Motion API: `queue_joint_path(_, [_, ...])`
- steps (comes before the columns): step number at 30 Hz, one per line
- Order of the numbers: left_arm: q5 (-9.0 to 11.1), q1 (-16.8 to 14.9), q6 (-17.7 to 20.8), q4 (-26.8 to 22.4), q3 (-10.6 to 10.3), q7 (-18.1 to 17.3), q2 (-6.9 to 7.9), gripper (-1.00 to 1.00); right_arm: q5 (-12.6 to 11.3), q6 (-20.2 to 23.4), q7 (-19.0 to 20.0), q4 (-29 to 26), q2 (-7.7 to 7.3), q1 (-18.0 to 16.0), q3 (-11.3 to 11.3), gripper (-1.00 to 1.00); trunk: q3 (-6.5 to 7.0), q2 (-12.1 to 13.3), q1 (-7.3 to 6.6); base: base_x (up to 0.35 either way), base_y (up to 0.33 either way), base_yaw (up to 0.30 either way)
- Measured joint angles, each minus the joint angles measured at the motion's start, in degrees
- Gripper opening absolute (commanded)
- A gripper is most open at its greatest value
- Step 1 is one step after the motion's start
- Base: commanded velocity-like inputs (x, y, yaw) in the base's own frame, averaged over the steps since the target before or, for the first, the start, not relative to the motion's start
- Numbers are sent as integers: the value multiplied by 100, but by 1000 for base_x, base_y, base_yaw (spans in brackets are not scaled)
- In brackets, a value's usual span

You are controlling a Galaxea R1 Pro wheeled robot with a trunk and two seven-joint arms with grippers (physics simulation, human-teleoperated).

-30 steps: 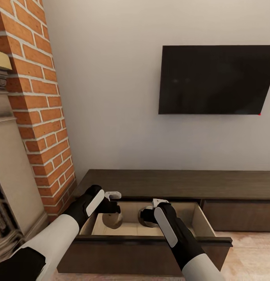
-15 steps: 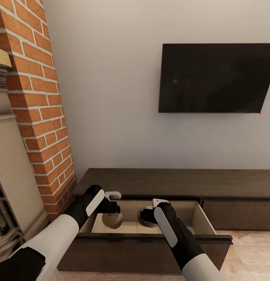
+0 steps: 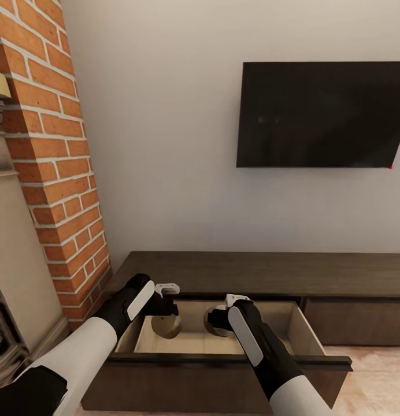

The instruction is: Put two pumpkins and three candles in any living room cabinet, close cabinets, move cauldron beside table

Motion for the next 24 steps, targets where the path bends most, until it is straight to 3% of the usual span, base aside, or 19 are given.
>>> queue_joint_path(24, [-1, 1, 20, -119, -2, -9, -9, -100, -1, 1, 3, 0, 0, 0, 29, -100, 0, 0, 0, 89, 0, 0])
